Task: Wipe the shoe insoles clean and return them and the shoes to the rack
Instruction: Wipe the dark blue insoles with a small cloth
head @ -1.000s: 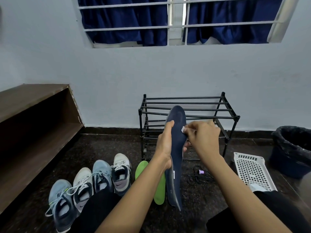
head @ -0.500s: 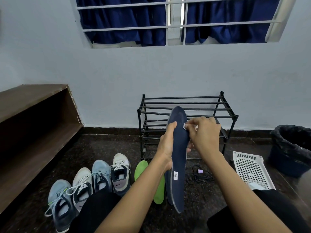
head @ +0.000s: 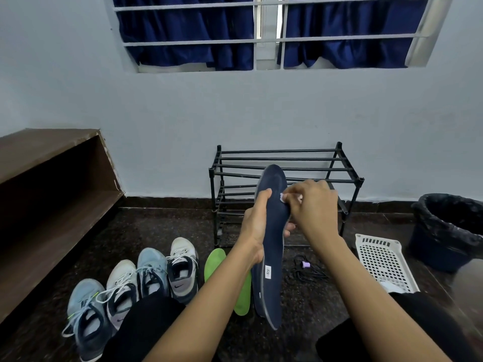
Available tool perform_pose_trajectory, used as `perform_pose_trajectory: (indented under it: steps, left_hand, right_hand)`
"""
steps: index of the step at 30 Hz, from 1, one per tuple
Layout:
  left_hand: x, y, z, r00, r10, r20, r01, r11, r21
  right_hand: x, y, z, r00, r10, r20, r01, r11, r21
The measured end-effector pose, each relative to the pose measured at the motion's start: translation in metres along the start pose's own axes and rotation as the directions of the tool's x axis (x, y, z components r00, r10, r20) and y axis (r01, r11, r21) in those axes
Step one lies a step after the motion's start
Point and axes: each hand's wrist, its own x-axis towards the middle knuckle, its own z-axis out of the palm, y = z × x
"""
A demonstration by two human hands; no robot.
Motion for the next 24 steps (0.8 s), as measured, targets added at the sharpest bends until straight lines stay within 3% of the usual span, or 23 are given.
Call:
perform_pose_trajectory:
  steps: [4,9,18,24]
  left_hand:
    - [-0.002,0.001,0.003,1.000,-0.011,0.008,0.011,1.000,-0.020]
    - [0.002,-0.001,-0.005,0.999,-0.018,-0.030,0.016,0.998,-0.062]
    - [0.002,0.000,-0.011,0.990,-0.014,-0.140,0.019,0.999,0.035]
    - [-0.005,0.005,-0.001,0.998,-0.053,-0.024,0.052,0.998,-0.018]
  right_hand:
    - [0.004,0.002,0.000,0.998,0.051,-0.036,-0.048,0.996,0.074]
    - [-0.004,-0.005,0.000,0.989,-0.014,0.149,0.018,1.000,-0.025]
    - [-0.037,-0.033,0.001,0.924,-0.217,0.315,0.256,0.963,-0.087]
    - [-0.022,-0.021,0.001,0.981,-0.127,0.148,0.142,0.985,-0.098]
